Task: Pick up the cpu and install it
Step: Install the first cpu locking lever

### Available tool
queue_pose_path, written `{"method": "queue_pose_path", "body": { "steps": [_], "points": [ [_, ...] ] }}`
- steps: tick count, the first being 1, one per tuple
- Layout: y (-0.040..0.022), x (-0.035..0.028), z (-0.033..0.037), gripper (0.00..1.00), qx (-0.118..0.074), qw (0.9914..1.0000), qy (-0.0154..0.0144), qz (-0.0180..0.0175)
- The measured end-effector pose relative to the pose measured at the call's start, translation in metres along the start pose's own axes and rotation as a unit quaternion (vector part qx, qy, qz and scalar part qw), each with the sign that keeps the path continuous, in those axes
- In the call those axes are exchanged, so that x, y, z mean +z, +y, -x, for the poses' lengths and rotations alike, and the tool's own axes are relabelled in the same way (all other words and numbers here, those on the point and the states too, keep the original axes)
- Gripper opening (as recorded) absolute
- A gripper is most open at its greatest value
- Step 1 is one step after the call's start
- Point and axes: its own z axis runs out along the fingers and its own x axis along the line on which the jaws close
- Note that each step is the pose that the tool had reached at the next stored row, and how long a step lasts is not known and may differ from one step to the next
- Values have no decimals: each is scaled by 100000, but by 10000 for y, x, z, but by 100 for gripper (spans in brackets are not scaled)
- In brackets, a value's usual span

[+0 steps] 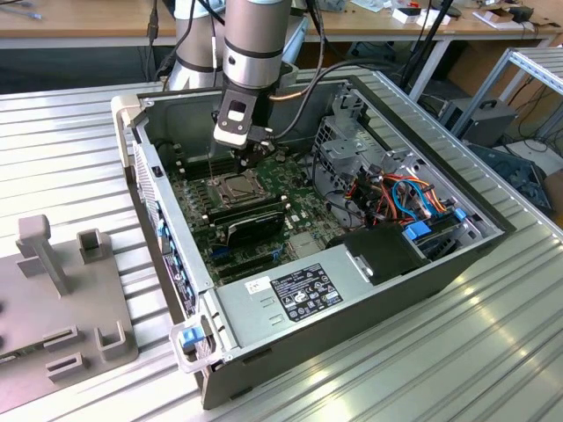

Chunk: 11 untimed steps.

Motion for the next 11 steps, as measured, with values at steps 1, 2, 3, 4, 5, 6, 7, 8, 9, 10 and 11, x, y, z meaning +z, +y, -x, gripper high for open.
{"method": "queue_pose_path", "body": {
  "steps": [1,2,3,4,5,6,7,8,9,10,11],
  "points": [
    [0,0,0,11,-14,100000,0,-2],
    [0,0,0,11,-18,100000,1,-1],
    [0,0,0,11,-21,100000,1,-2],
    [0,0,0,11,-21,100000,1,-1],
    [0,0,0,11,-26,100000,0,-1],
    [0,0,0,11,-29,100000,1,-2],
    [0,0,0,11,-34,100000,4,0],
    [0,0,0,11,-201,100000,6,4],
    [0,0,0,11,-620,99998,21,8],
    [0,0,0,11,-1310,99991,44,22],
    [0,0,0,11,-1993,99980,66,32]
  ]
}}
